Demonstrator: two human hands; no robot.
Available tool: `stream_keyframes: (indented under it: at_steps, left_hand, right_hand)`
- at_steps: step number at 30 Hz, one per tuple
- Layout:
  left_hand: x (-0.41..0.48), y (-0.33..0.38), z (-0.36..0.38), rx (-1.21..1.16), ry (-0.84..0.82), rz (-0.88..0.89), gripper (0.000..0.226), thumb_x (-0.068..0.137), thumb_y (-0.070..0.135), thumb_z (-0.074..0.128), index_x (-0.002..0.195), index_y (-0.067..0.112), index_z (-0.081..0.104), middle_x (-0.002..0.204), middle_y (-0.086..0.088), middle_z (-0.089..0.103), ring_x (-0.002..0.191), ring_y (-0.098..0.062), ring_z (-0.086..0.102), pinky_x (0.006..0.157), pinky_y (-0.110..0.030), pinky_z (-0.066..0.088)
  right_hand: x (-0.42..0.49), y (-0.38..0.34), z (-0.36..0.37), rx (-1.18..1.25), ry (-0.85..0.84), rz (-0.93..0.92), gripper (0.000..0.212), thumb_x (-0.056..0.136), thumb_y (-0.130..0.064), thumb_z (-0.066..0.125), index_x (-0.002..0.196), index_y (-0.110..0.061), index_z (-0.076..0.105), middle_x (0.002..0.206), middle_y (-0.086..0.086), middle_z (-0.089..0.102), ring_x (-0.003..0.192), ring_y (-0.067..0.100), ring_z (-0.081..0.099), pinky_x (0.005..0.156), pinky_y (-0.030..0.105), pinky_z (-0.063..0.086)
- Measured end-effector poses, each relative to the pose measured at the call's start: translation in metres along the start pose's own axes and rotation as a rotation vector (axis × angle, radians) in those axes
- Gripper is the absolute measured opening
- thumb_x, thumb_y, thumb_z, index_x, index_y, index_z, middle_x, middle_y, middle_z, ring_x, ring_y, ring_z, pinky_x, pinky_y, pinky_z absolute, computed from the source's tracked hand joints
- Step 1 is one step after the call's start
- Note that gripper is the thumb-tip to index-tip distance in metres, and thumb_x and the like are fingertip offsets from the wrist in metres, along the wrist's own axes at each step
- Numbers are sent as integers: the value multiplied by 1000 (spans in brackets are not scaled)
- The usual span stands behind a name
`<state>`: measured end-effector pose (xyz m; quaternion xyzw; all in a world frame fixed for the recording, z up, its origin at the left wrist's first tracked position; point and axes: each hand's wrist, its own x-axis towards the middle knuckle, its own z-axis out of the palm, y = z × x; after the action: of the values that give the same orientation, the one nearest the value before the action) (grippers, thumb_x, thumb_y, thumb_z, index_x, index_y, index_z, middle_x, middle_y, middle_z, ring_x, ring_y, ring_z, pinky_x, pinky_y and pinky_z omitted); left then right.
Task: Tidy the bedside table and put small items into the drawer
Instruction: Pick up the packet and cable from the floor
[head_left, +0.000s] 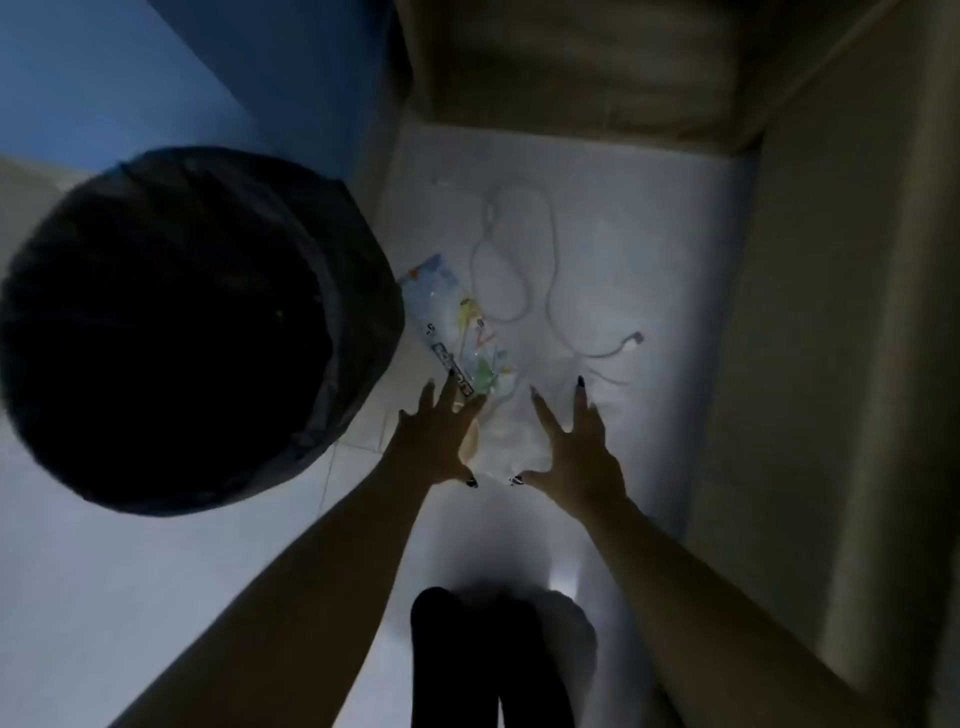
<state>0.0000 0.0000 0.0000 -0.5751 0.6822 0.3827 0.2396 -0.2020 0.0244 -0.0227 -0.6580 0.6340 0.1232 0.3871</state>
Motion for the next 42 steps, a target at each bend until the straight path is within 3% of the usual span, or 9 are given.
stream_keyframes:
  at_steps: [2, 4, 8, 15, 19, 25, 29, 37, 42]
  left_hand:
    - [12, -2, 11, -21, 69, 31, 98, 75, 36, 77, 150, 27, 15, 159, -9, 7, 141, -35, 21, 104, -49, 42]
    - [15, -7, 21, -15, 143, 42, 83, 77, 26, 74, 146, 22, 27, 151, -9, 23, 126, -32, 38, 93, -41, 50]
    - [2, -4, 7, -69, 175, 5, 84, 75, 28, 73, 145, 19, 27, 142, -8, 33, 119, -28, 42, 87, -34, 49]
    - [-94, 53, -128, -250, 243, -42, 73, 70, 32, 72, 130, 12, 37, 128, -10, 40, 111, -29, 51, 91, -38, 50]
    - [-150, 90, -235, -221, 427, 41, 79, 68, 39, 70, 132, 17, 30, 131, -8, 42, 117, -29, 51, 94, -35, 50]
    - [-200, 140, -381, -190, 404, 57, 79, 76, 46, 65, 141, 21, 27, 134, 0, 42, 122, -23, 43, 92, -35, 47]
    - [-183, 156, -479, -277, 504, 27, 78, 76, 51, 67, 138, 20, 32, 139, -3, 41, 120, -26, 48, 90, -38, 47]
    - [-75, 176, -651, -334, 787, 123, 82, 79, 42, 71, 145, 15, 30, 139, -14, 45, 122, -29, 51, 90, -37, 47]
    - [-9, 197, -705, -355, 867, 148, 72, 81, 38, 70, 137, 11, 34, 134, -14, 47, 119, -28, 53, 84, -31, 45]
  right_hand:
    - [9, 2, 21, -111, 50, -31, 105, 69, -50, 77, 148, -46, 7, 160, 10, -13, 147, 39, 4, 95, 53, 47]
    - [13, 5, 37, -107, 99, -36, 78, 77, -32, 76, 143, -31, 35, 159, 16, 11, 144, 37, 18, 92, 49, 50]
    - [2, -2, 22, -143, 31, -27, 33, 90, -6, 57, 122, -11, 54, 125, 13, 54, 117, 29, 53, 91, 34, 50]
    - [-69, -47, -146, -118, 83, 107, 26, 93, -6, 44, 113, -11, 59, 108, 12, 61, 100, 28, 62, 82, 35, 52]
    - [-120, -78, -269, -79, 164, 150, 24, 88, -4, 51, 107, -11, 63, 103, 11, 64, 96, 27, 64, 77, 33, 51]
    - [-152, -117, -403, 64, 256, 143, 23, 80, -1, 62, 100, -10, 69, 95, 10, 68, 87, 25, 68, 75, 28, 52]
    - [-123, -136, -506, 94, 350, 81, 28, 91, -13, 53, 119, -16, 60, 115, 4, 64, 103, 15, 63, 83, 18, 45]
    - [11, -143, -692, 175, 644, 11, 25, 86, -7, 55, 110, -6, 63, 101, 16, 65, 93, 30, 63, 71, 24, 39]
    - [82, -136, -724, 208, 730, -10, 25, 87, -9, 57, 111, -6, 62, 101, 14, 64, 92, 28, 64, 73, 28, 47]
